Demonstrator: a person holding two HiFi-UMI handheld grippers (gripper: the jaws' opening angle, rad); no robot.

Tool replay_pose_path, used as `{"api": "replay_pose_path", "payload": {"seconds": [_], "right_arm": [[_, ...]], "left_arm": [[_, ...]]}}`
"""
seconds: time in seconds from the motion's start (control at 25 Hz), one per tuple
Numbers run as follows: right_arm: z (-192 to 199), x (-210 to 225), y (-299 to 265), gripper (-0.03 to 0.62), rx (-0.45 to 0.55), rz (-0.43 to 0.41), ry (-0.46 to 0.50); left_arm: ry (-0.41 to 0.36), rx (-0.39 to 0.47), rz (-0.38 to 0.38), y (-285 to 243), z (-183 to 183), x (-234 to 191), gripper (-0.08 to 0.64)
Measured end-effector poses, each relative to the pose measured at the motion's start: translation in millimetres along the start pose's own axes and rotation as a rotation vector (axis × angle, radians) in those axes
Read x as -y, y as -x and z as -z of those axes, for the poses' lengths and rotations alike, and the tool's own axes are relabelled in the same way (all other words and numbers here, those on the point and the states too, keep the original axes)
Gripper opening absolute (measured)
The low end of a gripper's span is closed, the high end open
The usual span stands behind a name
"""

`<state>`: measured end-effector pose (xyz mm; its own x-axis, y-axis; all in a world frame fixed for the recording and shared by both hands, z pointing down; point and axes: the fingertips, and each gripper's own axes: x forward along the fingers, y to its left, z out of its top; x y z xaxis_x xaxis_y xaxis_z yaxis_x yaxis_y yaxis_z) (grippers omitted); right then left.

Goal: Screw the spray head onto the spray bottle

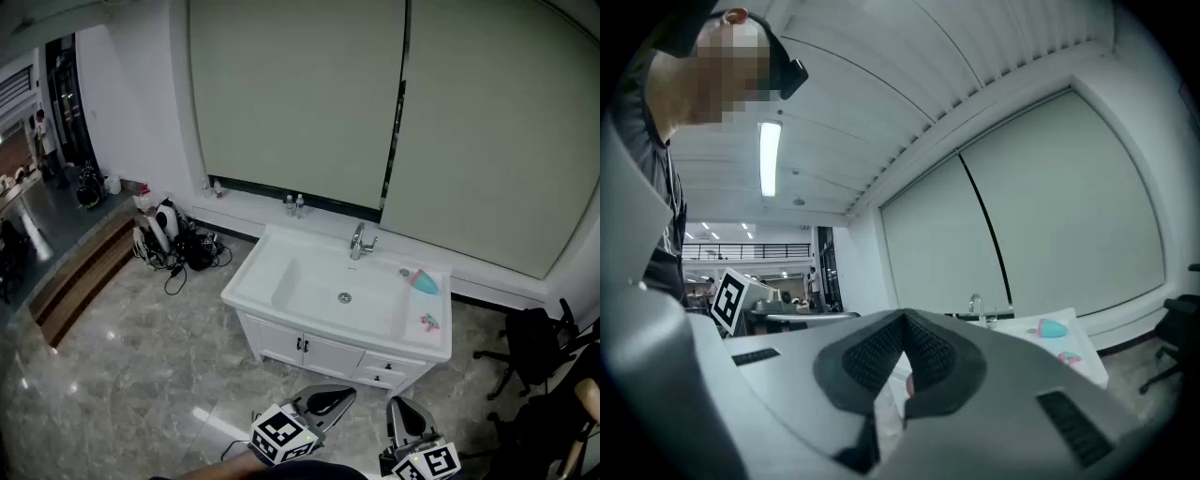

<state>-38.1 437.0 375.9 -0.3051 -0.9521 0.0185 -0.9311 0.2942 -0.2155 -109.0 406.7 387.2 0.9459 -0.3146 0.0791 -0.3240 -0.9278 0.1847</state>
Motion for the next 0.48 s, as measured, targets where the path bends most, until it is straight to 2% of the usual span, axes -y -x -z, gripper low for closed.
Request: {"api": "replay_pose_path", "payload": {"seconds": [0.16,0.48], "right_arm": [[-1,6,-15,-0.009,0.002,-0.035,0.001],[0,13,-10,-0.009,-0.002,-0.027,0.003]], "left_arm": [[0.004,0.007,-0.029,-8,0,-14,0.003],[0.013,-0.004,-0.024,-17,5,-10,0.003]]}}
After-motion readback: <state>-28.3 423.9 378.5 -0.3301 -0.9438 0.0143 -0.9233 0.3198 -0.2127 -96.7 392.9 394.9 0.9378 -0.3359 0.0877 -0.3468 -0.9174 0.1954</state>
